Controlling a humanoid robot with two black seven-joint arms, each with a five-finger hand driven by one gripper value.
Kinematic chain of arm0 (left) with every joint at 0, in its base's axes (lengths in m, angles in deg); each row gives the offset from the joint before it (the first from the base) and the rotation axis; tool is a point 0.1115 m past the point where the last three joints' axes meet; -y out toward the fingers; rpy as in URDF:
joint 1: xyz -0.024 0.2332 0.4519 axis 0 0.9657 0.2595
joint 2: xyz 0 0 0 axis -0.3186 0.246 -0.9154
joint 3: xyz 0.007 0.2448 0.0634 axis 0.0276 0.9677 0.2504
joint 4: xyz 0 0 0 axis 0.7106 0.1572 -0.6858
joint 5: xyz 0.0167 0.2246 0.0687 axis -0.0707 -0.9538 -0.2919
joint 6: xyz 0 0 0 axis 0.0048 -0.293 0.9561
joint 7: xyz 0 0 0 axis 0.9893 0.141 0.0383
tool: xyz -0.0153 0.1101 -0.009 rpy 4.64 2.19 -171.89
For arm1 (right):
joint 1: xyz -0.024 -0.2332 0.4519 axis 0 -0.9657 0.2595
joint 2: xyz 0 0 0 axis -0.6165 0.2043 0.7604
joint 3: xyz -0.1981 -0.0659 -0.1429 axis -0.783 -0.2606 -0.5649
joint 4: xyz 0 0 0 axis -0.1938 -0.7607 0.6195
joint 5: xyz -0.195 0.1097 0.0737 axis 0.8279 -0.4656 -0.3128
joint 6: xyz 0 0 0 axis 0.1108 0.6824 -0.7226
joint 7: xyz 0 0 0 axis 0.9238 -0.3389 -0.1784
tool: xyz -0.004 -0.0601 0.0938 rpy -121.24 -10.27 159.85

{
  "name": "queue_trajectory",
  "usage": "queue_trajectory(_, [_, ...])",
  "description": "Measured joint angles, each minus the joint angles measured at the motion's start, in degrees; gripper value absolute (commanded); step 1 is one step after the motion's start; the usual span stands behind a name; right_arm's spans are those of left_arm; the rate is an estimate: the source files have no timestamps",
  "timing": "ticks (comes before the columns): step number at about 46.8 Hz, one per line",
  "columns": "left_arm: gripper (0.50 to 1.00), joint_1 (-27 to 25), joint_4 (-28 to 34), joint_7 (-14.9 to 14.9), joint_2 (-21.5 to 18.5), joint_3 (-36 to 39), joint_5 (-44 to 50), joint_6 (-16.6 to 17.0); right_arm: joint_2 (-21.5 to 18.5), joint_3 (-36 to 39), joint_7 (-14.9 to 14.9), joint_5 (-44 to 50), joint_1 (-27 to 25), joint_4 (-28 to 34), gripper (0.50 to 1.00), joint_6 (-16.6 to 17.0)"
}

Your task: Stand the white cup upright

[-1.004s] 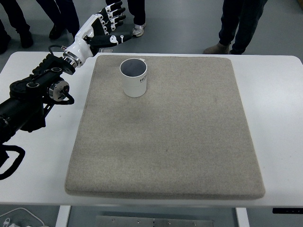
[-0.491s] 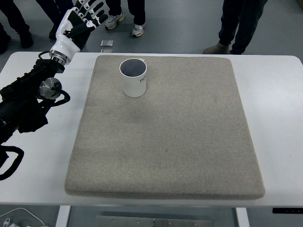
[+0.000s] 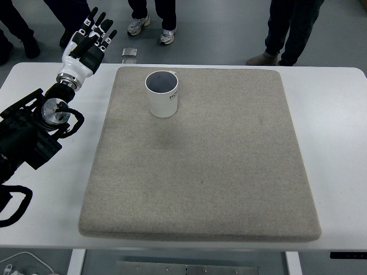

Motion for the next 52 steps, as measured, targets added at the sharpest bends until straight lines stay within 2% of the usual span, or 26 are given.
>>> queue_trajectory(10, [0.992,2.31,0.0,-5.5,0.12,-4.32,0.47,0.02,0.0,0.0,0.0,0.0,0.0,-0.21,0.93,0.0])
queue_trajectory(17, [0.994,3.68,0.05,-10.44,0.58,-7.25,2.67,-0.39,0.0,0.0,-0.07,-0.01,0.01,-0.26,0.93,0.0])
queue_trajectory(20, [0.992,3.86,0.06,-11.53,0.61,-7.49,3.28,-0.39,0.0,0.0,-0.07,-0.01,0.0,-0.26,0.93,0.0])
queue_trajectory(35, [0.992,4.41,0.23,-15.83,0.7,-8.76,7.52,-0.39,0.0,0.0,-0.07,-0.04,0.0,-0.4,0.93,0.05])
queue_trajectory(52, [0.992,4.8,0.27,-16.58,0.7,-8.75,7.65,-0.52,0.0,0.04,-0.01,-0.04,0.0,-0.44,0.93,0.08])
